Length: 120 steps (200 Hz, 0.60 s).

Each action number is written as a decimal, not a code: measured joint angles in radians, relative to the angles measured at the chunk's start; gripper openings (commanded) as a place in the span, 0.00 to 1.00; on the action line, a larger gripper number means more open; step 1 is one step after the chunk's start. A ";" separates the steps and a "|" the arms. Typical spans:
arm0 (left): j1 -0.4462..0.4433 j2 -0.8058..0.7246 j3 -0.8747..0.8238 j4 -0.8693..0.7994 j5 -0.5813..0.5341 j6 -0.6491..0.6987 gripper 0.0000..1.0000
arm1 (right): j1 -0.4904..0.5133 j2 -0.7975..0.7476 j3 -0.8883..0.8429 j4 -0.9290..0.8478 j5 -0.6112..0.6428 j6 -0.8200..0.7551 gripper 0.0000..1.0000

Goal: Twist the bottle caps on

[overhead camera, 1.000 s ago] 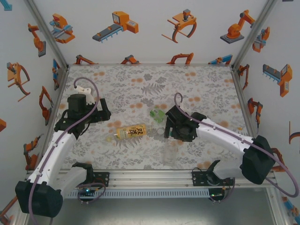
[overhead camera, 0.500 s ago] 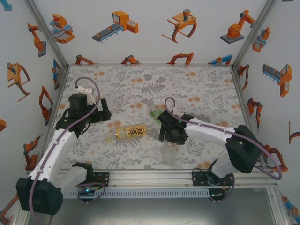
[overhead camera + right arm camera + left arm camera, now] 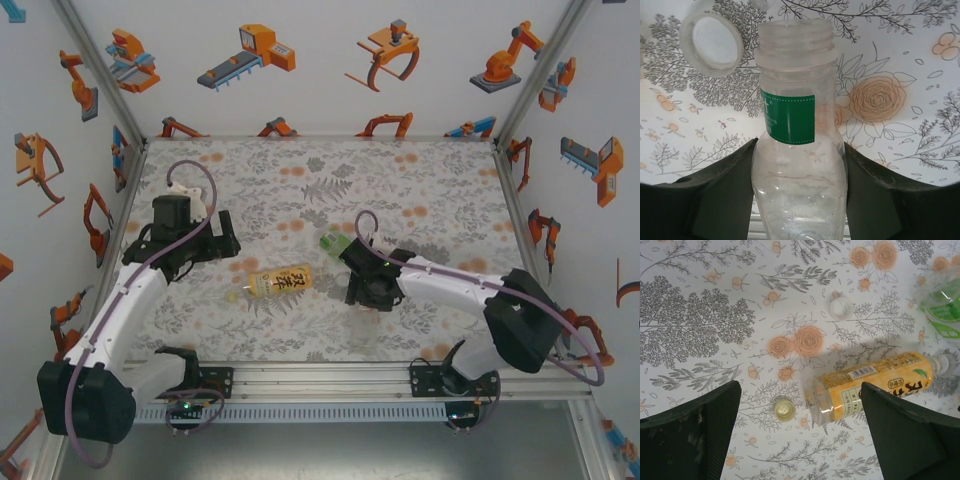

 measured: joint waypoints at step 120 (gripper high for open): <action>-0.195 -0.123 0.160 0.018 0.216 -0.150 0.99 | 0.000 -0.394 0.191 -0.013 -0.071 -0.323 0.09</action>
